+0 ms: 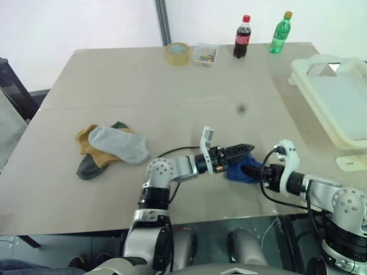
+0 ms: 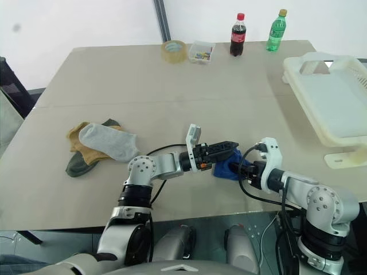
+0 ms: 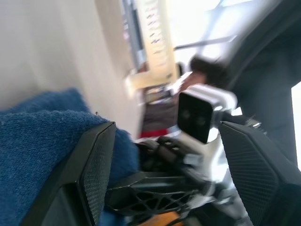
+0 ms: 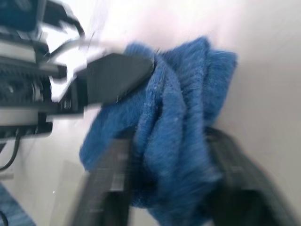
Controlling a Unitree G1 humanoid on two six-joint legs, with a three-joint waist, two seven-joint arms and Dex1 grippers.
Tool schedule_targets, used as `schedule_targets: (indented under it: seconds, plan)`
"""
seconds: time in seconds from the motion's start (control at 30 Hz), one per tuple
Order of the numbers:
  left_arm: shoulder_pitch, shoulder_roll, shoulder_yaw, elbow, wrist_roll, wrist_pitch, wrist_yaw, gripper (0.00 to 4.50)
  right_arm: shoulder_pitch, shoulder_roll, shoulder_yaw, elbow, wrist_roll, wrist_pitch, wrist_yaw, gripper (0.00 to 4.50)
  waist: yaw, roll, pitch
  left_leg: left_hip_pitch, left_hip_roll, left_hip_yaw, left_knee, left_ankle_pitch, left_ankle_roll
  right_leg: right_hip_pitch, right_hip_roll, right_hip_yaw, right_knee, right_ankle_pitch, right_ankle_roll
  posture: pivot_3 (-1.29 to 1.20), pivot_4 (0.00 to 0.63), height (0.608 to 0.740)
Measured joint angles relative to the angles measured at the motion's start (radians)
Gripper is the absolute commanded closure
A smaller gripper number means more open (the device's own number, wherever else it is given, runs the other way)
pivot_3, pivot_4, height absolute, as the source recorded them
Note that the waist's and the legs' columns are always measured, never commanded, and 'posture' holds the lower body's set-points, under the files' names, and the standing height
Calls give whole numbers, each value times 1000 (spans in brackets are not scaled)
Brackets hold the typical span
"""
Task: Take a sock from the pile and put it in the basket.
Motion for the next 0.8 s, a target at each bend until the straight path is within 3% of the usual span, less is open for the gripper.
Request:
schedule_targets:
  seconds: [0.03,0.17,0.2,0.3,0.57,0.8]
  plan:
    - [6,45,-40,-40,42,-40,-46,770,-3,-2,7,3,0,0,1,4174,0,1,-1,0,1,2,-1,0,0,-1,1,2,0,0,-1,0,150,740]
    - [48,184,-180,-150,195,-213,-203,770,-14,-11,22,17,-2,-5,3,4174,1,2,-1,0,3,4,-2,0,0,-3,2,5,0,1,-2,0,150,740]
    - [84,253,-260,-201,305,-357,-289,770,-18,-13,25,30,-3,-10,3,4174,1,2,-1,0,4,5,-2,0,0,-3,2,6,-1,2,-3,0,150,740]
    - [115,293,-314,-231,418,-523,-351,770,-22,-14,28,44,-5,-18,3,4174,1,2,-1,0,6,6,-2,0,0,-3,2,6,-1,3,-4,0,150,740]
    - [168,288,-337,-226,655,-973,-376,770,-42,-63,-32,54,39,15,7,4174,10,3,-1,-1,7,6,-1,0,0,-3,2,5,-2,4,-5,0,150,740]
    - [158,255,-304,-143,670,-1153,-418,770,-176,-328,-124,101,240,16,-21,4174,10,5,2,-3,5,6,-1,0,0,-4,3,4,-2,4,-5,0,150,740]
